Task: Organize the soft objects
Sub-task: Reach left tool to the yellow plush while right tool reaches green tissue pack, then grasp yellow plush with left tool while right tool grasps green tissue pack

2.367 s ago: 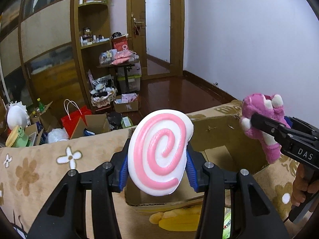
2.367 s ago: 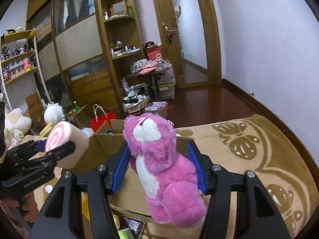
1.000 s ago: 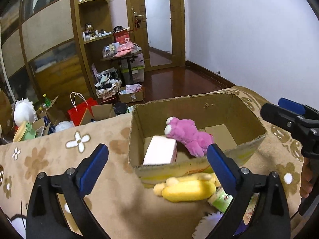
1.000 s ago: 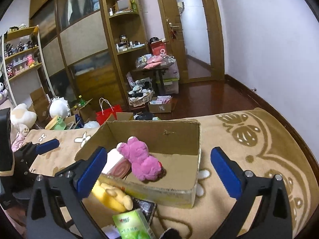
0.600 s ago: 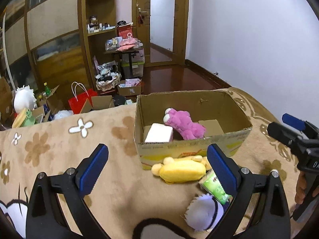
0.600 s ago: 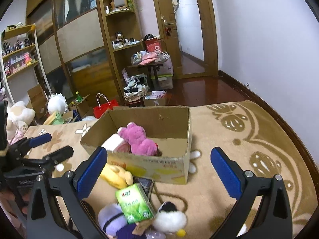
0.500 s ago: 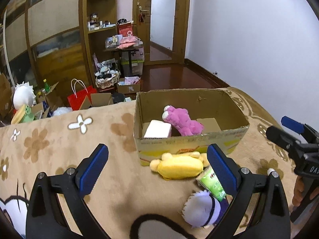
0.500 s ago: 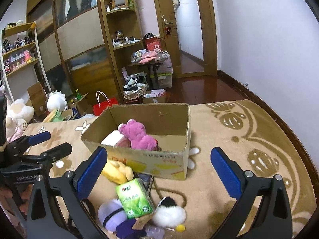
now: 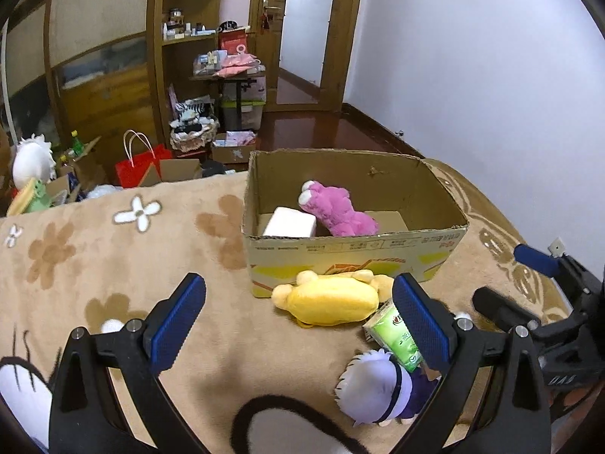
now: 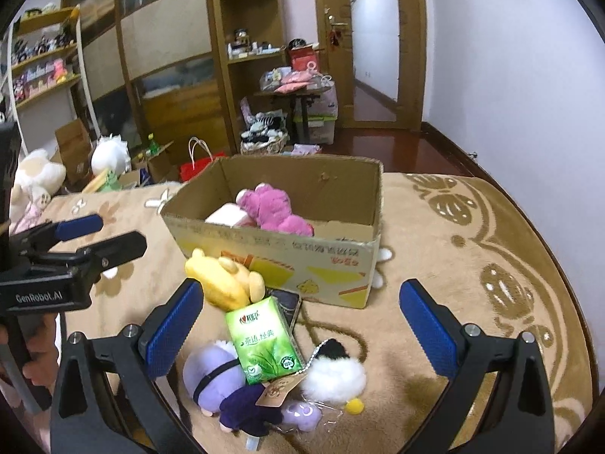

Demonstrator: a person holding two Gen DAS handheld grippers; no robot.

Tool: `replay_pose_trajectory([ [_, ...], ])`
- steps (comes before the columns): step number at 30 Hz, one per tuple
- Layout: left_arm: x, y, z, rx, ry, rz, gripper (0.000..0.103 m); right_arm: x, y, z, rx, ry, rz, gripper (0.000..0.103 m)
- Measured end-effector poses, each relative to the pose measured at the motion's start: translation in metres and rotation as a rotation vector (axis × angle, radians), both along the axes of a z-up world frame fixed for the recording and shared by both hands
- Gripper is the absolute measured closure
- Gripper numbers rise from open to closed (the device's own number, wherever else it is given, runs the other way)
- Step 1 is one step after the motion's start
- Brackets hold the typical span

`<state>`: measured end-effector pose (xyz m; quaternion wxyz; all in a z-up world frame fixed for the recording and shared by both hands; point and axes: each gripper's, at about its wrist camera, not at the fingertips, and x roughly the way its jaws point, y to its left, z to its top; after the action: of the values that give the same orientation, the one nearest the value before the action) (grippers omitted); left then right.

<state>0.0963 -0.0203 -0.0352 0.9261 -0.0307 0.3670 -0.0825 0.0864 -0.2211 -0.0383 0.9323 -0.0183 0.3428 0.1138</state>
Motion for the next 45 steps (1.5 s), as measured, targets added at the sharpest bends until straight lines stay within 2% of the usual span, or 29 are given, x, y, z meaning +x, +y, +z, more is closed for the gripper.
replay_pose_trajectory([
  [6,0.010,-0.008,-0.009,0.020,0.006,-0.015,0.005,0.008,0.011,-0.017,-0.035,0.042,0.028,0.000],
  [10,0.021,-0.011,-0.018,-0.012,0.024,-0.036,0.005,0.012,0.018,-0.025,-0.056,0.062,0.045,0.000],
  [19,0.037,-0.022,-0.032,-0.012,0.050,-0.065,0.005,0.022,0.028,-0.040,-0.082,0.097,0.053,0.000],
  [26,0.045,-0.030,-0.039,-0.008,0.063,-0.103,0.005,0.035,0.026,-0.052,-0.050,0.148,0.050,0.000],
  [41,0.071,-0.040,-0.074,0.036,0.164,-0.118,0.005,0.054,0.030,-0.081,-0.044,0.231,0.079,0.000],
  [45,0.077,-0.038,-0.082,0.023,0.200,-0.115,0.005,0.059,0.033,-0.089,-0.051,0.249,0.088,0.000],
])
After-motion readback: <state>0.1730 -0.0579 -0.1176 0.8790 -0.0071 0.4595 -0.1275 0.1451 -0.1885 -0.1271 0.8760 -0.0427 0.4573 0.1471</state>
